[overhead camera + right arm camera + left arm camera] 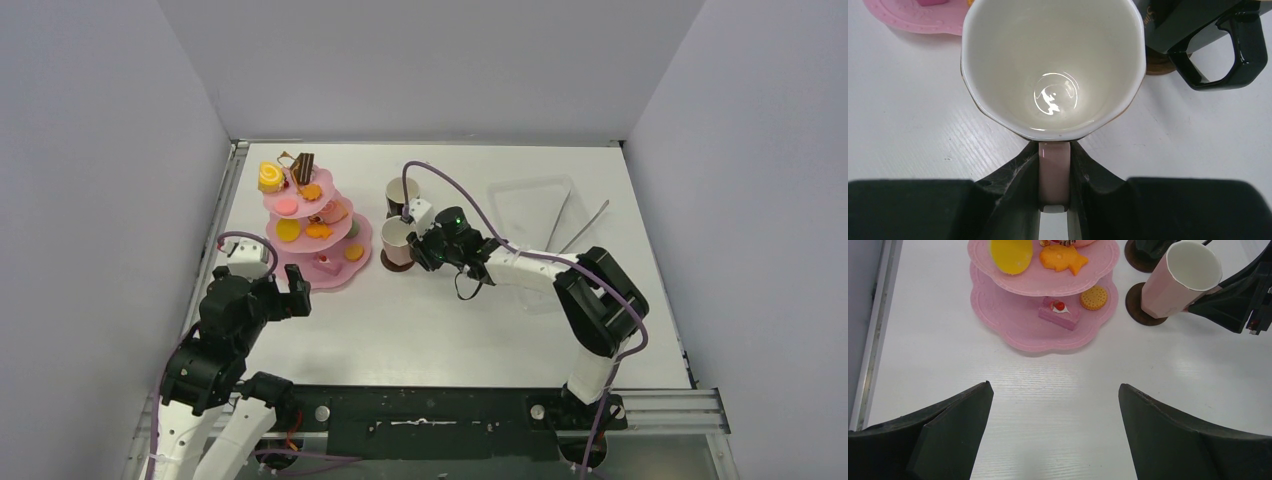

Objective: Serve the afternoon tea

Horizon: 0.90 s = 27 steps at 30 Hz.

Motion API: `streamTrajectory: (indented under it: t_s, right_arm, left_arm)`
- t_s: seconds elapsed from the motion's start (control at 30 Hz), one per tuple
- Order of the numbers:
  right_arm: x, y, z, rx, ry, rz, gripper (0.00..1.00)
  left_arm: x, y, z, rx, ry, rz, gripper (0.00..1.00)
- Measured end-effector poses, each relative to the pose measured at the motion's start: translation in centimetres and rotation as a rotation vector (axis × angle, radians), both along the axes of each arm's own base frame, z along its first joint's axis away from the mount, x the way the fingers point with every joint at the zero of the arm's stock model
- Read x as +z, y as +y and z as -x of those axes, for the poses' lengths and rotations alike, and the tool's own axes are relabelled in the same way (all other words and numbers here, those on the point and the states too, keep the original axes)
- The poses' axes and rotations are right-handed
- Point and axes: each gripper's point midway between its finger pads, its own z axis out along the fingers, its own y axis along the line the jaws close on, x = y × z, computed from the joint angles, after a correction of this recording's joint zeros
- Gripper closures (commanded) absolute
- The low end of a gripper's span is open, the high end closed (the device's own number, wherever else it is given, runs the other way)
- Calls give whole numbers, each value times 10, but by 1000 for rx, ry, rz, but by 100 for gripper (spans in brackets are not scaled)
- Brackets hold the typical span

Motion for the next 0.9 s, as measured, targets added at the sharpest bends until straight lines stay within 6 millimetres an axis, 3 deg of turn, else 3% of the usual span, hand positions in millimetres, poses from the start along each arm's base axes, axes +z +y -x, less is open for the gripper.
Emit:
streamTrajectory:
  t_s: [0.53, 0.9]
  right_arm:
    - [-5, 7, -5, -6, -5, -33, 87]
    - [-5, 6, -5, -9, -20, -29, 61]
  left_arm:
    - [1, 0, 1, 0, -5, 1, 3]
    - [1, 0, 1, 0, -5, 1, 3]
